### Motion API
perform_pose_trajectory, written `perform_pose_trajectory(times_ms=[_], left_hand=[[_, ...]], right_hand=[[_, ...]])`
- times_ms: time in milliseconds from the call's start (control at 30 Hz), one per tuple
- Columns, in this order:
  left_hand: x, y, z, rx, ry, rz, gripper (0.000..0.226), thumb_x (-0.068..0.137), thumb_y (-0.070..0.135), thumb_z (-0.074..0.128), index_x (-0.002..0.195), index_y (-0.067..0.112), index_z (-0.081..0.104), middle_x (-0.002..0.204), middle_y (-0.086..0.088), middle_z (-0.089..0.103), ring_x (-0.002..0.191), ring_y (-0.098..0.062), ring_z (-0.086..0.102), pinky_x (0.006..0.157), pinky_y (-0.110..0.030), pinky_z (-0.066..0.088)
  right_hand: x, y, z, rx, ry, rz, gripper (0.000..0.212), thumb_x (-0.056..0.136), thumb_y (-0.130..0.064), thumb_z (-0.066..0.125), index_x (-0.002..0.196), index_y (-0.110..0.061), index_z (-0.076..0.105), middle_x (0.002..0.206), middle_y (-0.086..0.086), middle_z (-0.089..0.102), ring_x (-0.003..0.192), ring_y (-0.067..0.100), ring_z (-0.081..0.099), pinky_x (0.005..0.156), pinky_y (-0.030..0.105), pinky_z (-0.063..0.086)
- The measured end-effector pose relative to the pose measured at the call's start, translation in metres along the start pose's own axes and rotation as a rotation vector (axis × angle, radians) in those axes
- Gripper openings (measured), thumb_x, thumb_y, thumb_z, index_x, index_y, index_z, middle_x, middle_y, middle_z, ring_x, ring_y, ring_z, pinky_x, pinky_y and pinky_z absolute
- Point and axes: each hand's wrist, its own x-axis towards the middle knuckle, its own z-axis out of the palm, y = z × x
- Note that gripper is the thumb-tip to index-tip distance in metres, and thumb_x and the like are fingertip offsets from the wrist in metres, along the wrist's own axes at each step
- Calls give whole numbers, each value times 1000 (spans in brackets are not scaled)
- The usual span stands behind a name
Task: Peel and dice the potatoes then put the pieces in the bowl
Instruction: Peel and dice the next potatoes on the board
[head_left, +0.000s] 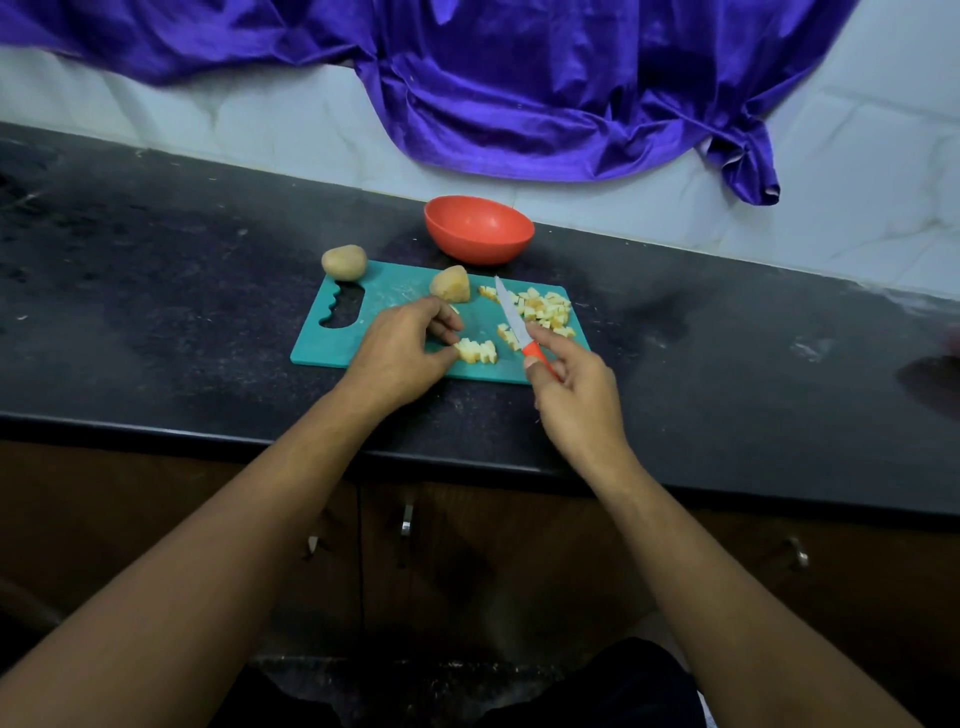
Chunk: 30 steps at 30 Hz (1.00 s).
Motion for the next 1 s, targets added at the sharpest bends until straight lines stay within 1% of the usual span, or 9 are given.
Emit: perform_pose_trajectory(times_ms=[67,133,267,367,500,633,700,867,1000], left_hand=[[2,-1,-2,-10,-29,24,24,84,9,78,101,23,69,95,14,71,94,1,66,97,-32,54],[5,-3,-5,-2,-76,31,24,84,10,80,100,25,70,95,14,72,93,1,67,97,-33,55],[16,1,-12,14,-188,61,35,82,9,82,113,22,71,101,10,73,93,-7,69,95,-37,56],[28,9,-16,138,-308,95,49,85,15,82,131,25,67,117,13,68,96,-4,65,94,-28,54],[40,20,-17,223,-476,163,50,87,13,80,132,30,65,115,17,67,97,-1,63,88,-15,47],[49,26,-18,319,-588,199,45,91,19,76,131,36,66,116,12,64,102,-8,61,95,-27,49],[54,27,-19,330,-642,190,42,93,22,75,129,40,67,116,7,63,101,-8,60,95,-29,49],[57,26,-18,329,-626,179,37,93,26,75,127,40,68,116,9,63,102,-7,60,95,-27,48],[52,17,-16,307,-516,137,33,89,33,79,121,36,72,104,16,64,89,0,57,76,-18,42]], right_hand=[[-2,4,-1,114,23,17,41,103,-15,60,142,-28,62,101,-5,63,66,-5,57,61,10,44],[-2,6,-1,153,28,24,41,103,-14,60,141,-28,62,97,-4,61,59,-4,57,56,10,42],[1,8,0,180,28,21,41,102,-16,61,141,-29,63,108,-1,70,67,-5,57,64,12,45],[1,11,0,188,25,29,42,103,-17,61,142,-31,61,124,7,72,69,-5,57,65,14,47],[2,14,1,220,19,37,41,102,-18,62,141,-32,61,120,1,73,78,-3,53,77,22,49],[2,14,1,218,23,27,41,102,-18,62,141,-31,61,112,-6,71,77,-3,55,74,18,48],[1,13,0,202,26,18,41,103,-17,61,141,-30,61,106,-1,71,70,-5,57,68,14,46],[0,10,-1,206,20,13,41,103,-16,60,143,-29,60,97,-7,65,64,-4,57,60,13,44],[-1,9,-1,198,20,14,41,103,-16,60,142,-28,60,91,-11,64,59,-3,55,57,12,43]])
